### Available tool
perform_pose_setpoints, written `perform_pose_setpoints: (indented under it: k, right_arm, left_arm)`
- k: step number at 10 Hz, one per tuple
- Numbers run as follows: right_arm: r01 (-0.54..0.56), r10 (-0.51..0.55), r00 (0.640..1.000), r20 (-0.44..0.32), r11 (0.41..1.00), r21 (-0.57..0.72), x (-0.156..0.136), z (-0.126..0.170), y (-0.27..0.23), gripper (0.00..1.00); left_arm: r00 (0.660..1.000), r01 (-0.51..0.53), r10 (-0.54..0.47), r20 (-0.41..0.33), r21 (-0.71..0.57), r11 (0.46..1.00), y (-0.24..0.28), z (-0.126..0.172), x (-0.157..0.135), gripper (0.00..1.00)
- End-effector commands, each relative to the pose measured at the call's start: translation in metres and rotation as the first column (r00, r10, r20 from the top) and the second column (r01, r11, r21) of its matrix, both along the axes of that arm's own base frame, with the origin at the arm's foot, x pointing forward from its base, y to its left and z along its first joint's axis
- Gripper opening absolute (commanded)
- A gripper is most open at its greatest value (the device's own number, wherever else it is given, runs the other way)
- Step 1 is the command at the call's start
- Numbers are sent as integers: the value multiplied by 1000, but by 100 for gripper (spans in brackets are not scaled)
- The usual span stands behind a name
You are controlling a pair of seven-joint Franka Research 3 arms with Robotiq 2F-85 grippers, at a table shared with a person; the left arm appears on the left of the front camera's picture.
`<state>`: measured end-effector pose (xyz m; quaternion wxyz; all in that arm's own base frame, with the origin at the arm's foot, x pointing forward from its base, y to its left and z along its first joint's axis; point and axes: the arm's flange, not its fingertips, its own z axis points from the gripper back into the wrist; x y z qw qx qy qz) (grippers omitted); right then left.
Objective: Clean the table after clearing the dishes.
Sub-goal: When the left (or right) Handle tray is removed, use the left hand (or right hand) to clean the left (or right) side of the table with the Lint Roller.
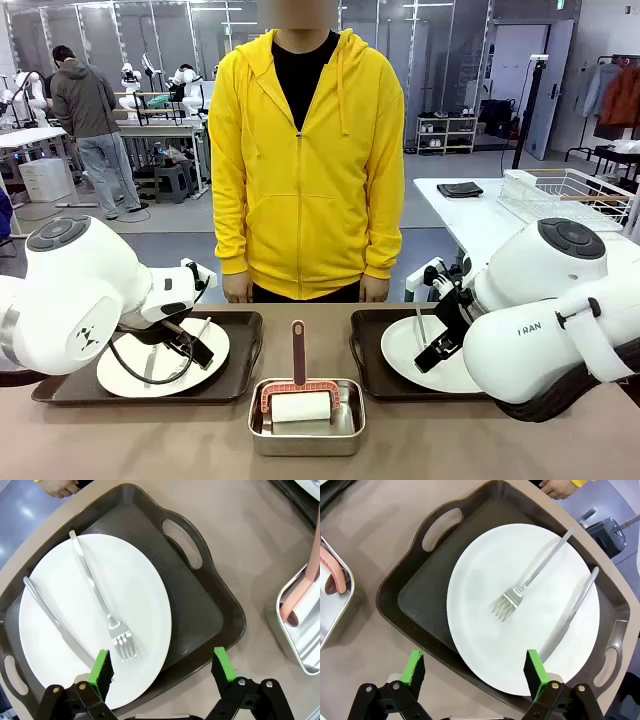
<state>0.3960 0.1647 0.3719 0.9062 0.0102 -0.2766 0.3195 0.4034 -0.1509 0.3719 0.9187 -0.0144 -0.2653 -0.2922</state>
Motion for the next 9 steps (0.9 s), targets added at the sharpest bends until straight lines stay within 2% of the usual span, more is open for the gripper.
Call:
perform_pose_setpoints:
  k: [1, 9]
  right_arm:
    - [0, 0, 1000, 0, 1000, 0, 0, 0, 0, 100]
    - [0, 0, 1000, 0, 1000, 0, 0, 0, 0, 100]
  left_arm:
    - [1000, 0, 0, 0, 0, 1000, 0, 0, 0, 100]
    - [1000, 0, 0, 0, 0, 1000, 0, 0, 0, 100]
